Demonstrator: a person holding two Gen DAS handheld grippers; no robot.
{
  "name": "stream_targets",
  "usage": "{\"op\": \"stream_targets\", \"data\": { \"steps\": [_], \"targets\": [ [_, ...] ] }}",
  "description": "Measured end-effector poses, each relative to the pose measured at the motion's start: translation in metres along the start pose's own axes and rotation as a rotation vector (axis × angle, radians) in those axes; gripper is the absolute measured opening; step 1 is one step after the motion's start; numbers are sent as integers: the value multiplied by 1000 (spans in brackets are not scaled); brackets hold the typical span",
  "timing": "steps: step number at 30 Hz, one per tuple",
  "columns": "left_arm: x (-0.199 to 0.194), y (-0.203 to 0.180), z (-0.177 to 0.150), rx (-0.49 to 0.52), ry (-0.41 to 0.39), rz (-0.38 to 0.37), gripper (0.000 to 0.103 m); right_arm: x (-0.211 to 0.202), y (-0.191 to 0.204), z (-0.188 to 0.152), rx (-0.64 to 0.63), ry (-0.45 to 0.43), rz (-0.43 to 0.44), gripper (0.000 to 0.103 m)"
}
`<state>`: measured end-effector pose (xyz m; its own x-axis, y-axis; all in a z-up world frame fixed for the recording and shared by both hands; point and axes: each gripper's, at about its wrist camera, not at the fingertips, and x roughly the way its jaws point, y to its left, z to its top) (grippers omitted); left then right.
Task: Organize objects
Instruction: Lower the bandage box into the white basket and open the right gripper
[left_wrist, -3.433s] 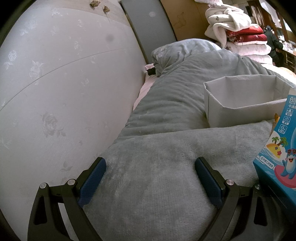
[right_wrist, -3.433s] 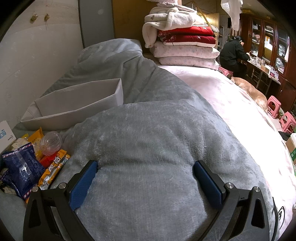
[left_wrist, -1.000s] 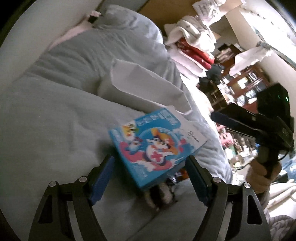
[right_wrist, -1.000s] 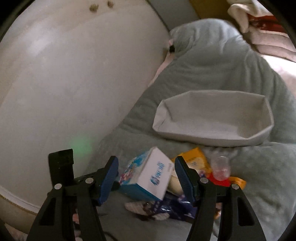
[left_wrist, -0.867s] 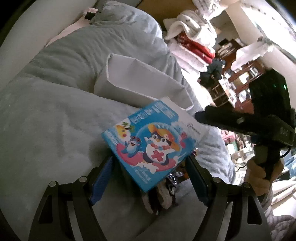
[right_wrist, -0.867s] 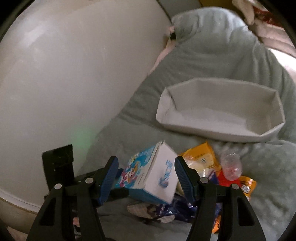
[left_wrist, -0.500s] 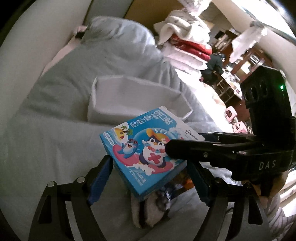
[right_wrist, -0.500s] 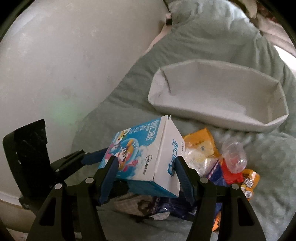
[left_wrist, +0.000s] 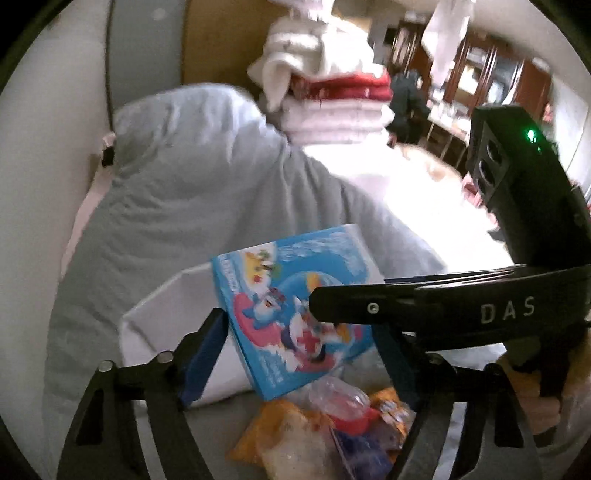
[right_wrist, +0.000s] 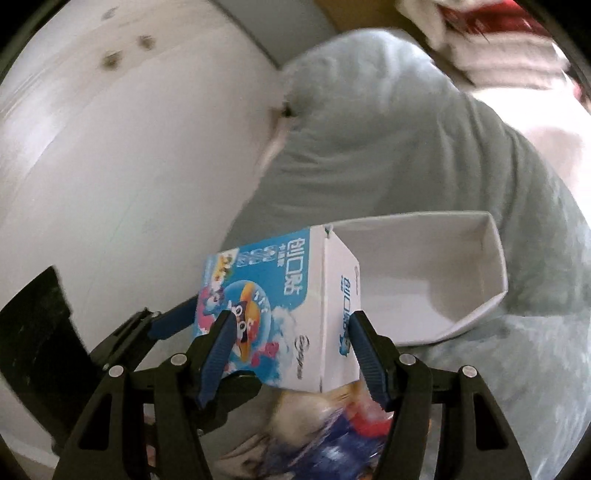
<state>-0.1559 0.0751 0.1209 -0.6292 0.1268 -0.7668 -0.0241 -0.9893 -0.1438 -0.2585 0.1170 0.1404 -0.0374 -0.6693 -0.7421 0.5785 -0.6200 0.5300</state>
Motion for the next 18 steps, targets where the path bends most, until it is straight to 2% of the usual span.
{"op": "stream_targets", "data": {
  "steps": [2,6,7,9,10,11,12,13,16,18],
  "targets": [
    [27,-2,3,3,47,19,66,14,-28,7,60,27,-29,62],
    [75,4,1,-50,107,-13,62,40,-77,11,150,37,-74,61],
    [80,4,3,-61,110,-15,58,44,-85,11,166,41,-85,59],
    [89,7,6,-106,131,-22,39,48,-98,13,190,36,-115,53],
    [93,6,9,-126,130,-41,23,47,-101,15,190,23,-145,52],
    [86,6,6,-151,118,-82,15,44,-101,15,176,2,-192,51],
    [81,2,7,-157,104,-121,15,38,-98,14,151,-29,-255,51],
    [73,-2,6,-136,90,-130,15,30,-94,12,127,-67,-296,51],
    [49,-9,-1,-66,47,-74,15,8,-89,9,56,-154,-314,51],
    [33,-8,-8,-44,22,-50,15,-17,-78,-4,6,-221,-302,51]
  ]
}}
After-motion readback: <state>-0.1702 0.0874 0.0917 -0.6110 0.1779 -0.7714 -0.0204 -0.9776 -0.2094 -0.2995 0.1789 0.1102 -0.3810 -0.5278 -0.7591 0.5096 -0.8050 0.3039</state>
